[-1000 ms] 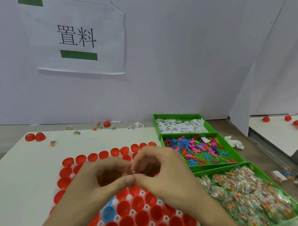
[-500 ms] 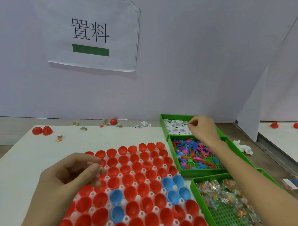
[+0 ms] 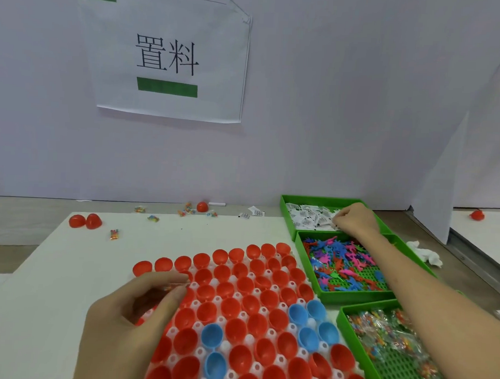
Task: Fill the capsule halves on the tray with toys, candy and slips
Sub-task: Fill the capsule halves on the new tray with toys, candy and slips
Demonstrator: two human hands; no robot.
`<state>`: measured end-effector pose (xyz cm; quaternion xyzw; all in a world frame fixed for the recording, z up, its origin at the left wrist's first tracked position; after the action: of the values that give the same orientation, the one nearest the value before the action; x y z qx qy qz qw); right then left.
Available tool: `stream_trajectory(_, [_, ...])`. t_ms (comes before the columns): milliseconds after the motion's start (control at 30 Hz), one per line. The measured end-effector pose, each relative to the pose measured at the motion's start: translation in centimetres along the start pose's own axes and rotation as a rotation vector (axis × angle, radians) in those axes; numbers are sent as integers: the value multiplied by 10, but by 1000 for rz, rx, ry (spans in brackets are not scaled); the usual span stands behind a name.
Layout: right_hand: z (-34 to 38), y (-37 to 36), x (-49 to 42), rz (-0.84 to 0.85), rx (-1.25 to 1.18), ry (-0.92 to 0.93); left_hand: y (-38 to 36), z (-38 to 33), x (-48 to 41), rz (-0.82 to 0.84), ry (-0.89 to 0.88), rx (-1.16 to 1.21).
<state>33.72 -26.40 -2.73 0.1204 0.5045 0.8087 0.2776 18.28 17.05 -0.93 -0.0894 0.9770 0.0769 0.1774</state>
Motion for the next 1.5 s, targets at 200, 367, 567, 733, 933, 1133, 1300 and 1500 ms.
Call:
stream_trajectory(200, [-2, 15, 5, -72, -107, 90, -16, -19, -16, 154, 61, 54])
stream_trajectory(367, [19, 41, 36, -160, -444, 163, -45, -57, -51, 283, -22, 43])
stream_trajectory(567, [86, 80, 137, 67, -811, 509, -73, -70, -58, 441, -11, 90])
stream_trajectory(733, [125, 105, 193, 243, -931, 703, -69, -77, -50, 449, -43, 150])
stream_trajectory(933, [140, 100, 212, 300, -889, 784, -68, -77, -44, 460, 9, 171])
stream_trajectory(1133, [140, 99, 210, 285, -800, 824, -73, -74, -41, 423, 18, 202])
stream_trajectory(1300, [144, 96, 217, 268, -676, 884, -73, -71, -41, 420, 45, 211])
stream_trajectory(1500, [146, 93, 223, 187, -565, 927, -80, -66, -37, 457, 182, 449])
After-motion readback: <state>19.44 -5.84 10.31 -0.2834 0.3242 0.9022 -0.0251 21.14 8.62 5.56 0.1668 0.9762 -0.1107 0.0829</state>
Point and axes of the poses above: each hand's wrist, its own x-axis away from the middle knuckle, its own y-axis out of the back of the hand, z = x × y, the point moved 6 cm from there along -x, towards the middle knuckle, and after that the axes turned 1 degree about -z, right-handed, at the moved point
